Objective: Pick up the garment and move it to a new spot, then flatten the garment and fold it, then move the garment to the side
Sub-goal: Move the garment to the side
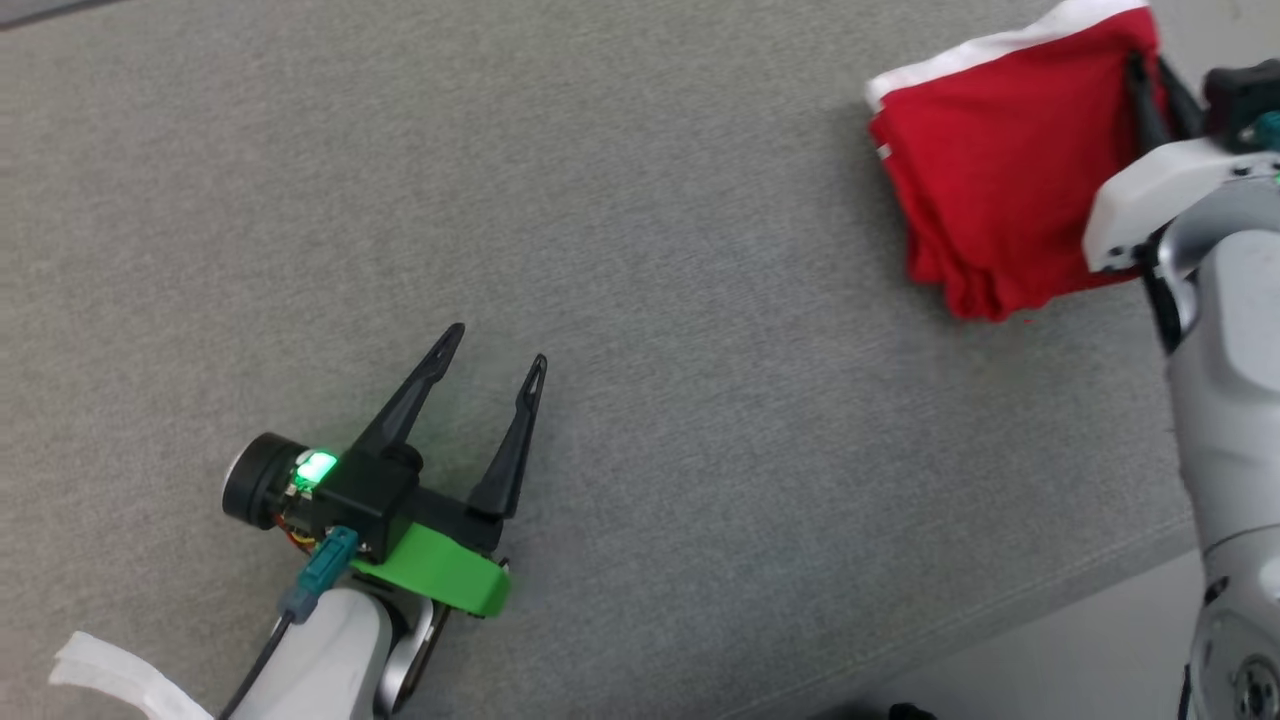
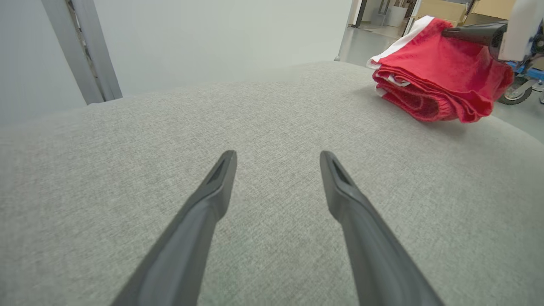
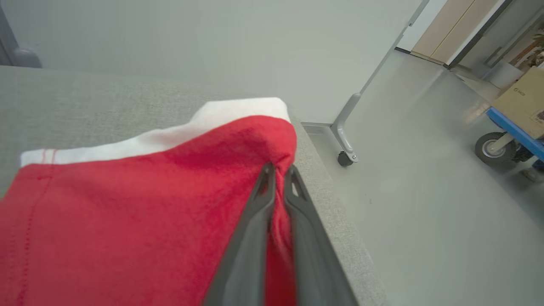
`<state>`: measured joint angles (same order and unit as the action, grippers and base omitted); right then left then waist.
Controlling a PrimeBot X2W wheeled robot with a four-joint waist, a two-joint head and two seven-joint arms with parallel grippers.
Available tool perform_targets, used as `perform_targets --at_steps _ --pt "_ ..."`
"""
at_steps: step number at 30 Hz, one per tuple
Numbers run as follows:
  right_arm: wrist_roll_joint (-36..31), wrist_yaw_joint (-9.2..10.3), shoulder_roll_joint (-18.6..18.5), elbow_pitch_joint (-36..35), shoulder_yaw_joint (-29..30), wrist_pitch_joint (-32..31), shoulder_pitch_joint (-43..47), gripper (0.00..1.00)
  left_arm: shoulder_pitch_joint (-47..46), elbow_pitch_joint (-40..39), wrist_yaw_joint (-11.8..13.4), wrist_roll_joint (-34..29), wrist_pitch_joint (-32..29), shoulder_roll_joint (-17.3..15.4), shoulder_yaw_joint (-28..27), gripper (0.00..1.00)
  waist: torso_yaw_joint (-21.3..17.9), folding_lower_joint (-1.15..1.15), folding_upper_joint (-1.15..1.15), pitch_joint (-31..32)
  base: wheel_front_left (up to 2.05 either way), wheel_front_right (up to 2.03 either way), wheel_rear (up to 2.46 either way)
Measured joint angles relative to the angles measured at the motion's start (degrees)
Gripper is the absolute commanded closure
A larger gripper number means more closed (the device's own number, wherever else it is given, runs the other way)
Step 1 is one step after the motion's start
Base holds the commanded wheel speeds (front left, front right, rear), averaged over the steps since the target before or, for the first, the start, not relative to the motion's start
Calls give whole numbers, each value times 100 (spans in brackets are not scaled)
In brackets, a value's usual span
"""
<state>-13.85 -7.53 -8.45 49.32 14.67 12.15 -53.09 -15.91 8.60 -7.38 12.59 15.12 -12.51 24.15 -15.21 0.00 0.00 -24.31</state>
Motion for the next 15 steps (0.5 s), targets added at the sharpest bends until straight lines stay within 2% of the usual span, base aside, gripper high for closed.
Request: perform_targets --at_steps 1,4,5,6,7,12,15 --pt "-338 0 -159 -35 341 -64 -113 100 -42 -21 -1 5 0 -18 -15 0 142 0 0 -118 0 0 0" --pt "-749 0 -313 -153 871 -177 -267 100 -116 -27 0 42 0 -35 -21 0 346 0 0 -285 0 0 0" --pt "-904 0 -326 -224 1032 -210 -308 91 -131 -32 0 48 0 -36 -22 0 413 0 0 -338 0 0 0" --pt "-1024 0 -316 -277 1134 -231 -337 5 -132 -30 -1 49 0 -35 -26 0 462 0 0 -380 0 0 0" --pt "-1136 0 -287 -342 1265 -253 -376 0 -133 -23 -1 64 0 -32 -37 0 519 0 0 -428 0 0 0" --pt "-1545 0 -42 -732 1963 -74 -451 0 -207 35 -1 90 0 29 -52 0 753 0 0 -561 0 0 0" --pt "-1658 0 192 -802 2130 108 -441 0 -210 102 -1 92 1 82 -120 0 826 1 0 -503 0 0 0"
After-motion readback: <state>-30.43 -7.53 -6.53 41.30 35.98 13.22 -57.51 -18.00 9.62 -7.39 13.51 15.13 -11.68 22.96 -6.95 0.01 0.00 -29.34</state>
